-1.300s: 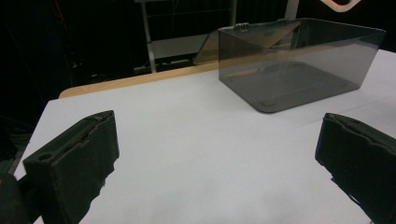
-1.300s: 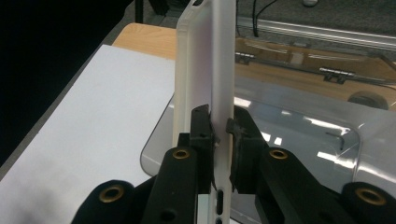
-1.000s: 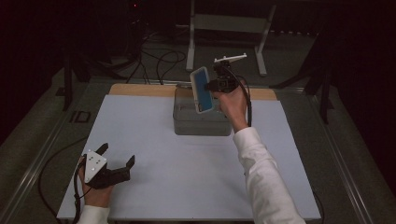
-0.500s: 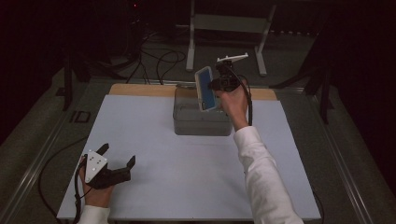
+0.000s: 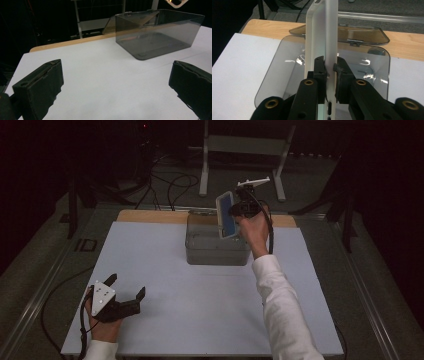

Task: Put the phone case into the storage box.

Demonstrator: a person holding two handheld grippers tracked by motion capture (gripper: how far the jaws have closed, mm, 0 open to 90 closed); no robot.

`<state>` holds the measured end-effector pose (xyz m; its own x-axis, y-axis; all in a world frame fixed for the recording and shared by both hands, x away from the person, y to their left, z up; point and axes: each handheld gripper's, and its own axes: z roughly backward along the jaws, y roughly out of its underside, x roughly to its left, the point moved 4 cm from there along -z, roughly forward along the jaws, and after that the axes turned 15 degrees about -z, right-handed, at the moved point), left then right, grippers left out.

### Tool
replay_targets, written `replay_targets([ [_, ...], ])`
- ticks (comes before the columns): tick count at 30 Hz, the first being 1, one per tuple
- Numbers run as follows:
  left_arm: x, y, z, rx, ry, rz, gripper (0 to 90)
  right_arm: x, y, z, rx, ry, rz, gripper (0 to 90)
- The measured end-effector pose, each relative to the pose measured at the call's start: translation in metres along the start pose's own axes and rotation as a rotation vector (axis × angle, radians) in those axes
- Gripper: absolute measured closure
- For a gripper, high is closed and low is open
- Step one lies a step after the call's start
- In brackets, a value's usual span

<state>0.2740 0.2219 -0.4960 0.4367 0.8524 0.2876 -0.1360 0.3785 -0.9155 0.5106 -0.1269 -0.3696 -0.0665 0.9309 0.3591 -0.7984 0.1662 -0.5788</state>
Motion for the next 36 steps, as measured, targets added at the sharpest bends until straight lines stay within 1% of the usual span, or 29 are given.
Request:
replay_targets([
  [4, -0.002, 0.0, -0.001, 0.0, 0.003, -0.006, 0.3, -0.004, -0.001, 0.0, 0.001, 0.013, -0.005, 82.0],
  [6, -0.002, -0.001, -0.001, -0.001, 0.004, -0.009, 0.3, -0.006, -0.001, -0.001, -0.001, 0.03, 0.0, 82.0],
  [10, -0.002, -0.001, 0.0, -0.004, 0.002, -0.006, 0.3, -0.013, -0.001, -0.003, 0.004, 0.048, -0.025, 82.0],
  [17, -0.002, -0.001, -0.001, -0.006, 0.002, -0.006, 0.3, -0.025, -0.001, -0.005, 0.011, 0.071, -0.048, 82.0],
  [20, -0.003, -0.001, 0.0, -0.008, 0.001, -0.003, 0.3, -0.027, -0.001, -0.005, 0.011, 0.078, -0.042, 82.0],
  [21, -0.002, -0.001, 0.0, -0.006, 0.001, -0.005, 0.3, -0.03, -0.001, -0.006, 0.011, 0.093, -0.037, 82.0],
  [26, -0.003, -0.002, 0.0, -0.007, 0.002, -0.004, 0.3, -0.034, -0.001, -0.006, 0.013, 0.098, -0.046, 81.9],
  [30, -0.003, -0.002, 0.0, -0.007, 0.001, -0.005, 0.3, -0.036, 0.001, -0.008, 0.018, 0.114, -0.034, 81.9],
  [36, -0.003, -0.002, 0.0, -0.008, 0.002, -0.004, 0.3, -0.04, 0.001, -0.01, 0.023, 0.127, -0.041, 81.9],
])
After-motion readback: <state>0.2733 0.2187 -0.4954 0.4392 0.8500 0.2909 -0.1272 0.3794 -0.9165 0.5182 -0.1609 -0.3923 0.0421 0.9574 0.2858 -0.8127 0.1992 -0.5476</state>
